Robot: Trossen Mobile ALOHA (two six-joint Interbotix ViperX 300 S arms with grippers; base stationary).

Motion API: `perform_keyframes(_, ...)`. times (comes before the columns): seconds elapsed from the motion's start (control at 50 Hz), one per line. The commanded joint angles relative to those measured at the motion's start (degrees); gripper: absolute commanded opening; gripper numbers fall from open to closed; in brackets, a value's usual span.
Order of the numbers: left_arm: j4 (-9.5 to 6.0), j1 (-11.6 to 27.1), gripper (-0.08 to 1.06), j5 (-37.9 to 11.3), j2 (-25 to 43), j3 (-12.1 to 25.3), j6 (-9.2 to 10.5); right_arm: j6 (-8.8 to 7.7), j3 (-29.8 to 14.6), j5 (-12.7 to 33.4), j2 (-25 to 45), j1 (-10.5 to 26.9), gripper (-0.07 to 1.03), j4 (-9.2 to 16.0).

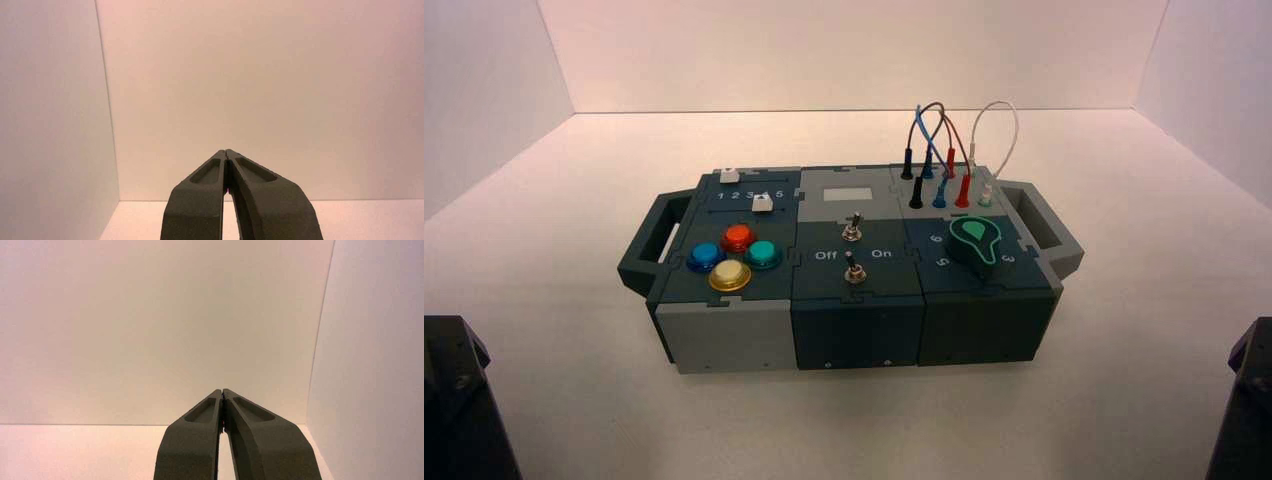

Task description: Flip the bottom switch on with the right gripper.

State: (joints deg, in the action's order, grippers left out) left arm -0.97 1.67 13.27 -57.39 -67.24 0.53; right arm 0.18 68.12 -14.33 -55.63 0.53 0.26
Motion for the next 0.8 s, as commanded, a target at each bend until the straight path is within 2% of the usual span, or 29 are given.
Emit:
perform_keyframes(0.02, 0.0, 0.09, -0.03, 0.18, 0.18, 1.05, -0.18, 0.35, -1.67, -0.09, 0.18, 0.09, -0.02, 0.18)
perform_keyframes(0.3, 0.0, 0.09, -0.03, 0.09, 0.18, 1.05, -0.09, 0.35, -1.76, 0.79, 0.0, 0.18, -0.02, 0.26)
perform_keyframes(0.44, -0.26, 0.35, -0.03, -2.37, 0.44, 1.49, 0.09, 0.79, -2.02, 2.55, 0.09, 1.41, -0.02, 0.44)
perform_keyframes(0.52, -0.79, 1.85, -0.03, -7.82, 0.44, 2.72, 0.7, 0.79, -2.2, 5.19, 0.53, 3.96, -0.02, 1.49)
perform_keyframes(0.74, -1.05, 7.12, -0.03, -20.74, 0.88, 5.89, 1.05, 0.79, -2.9, 11.25, 1.76, 9.05, -0.02, 1.93)
perform_keyframes(0.8, -1.32, 8.96, -0.03, -25.93, 0.88, 7.21, 1.14, 0.79, -3.69, 14.24, 1.93, 10.55, -0.02, 2.55)
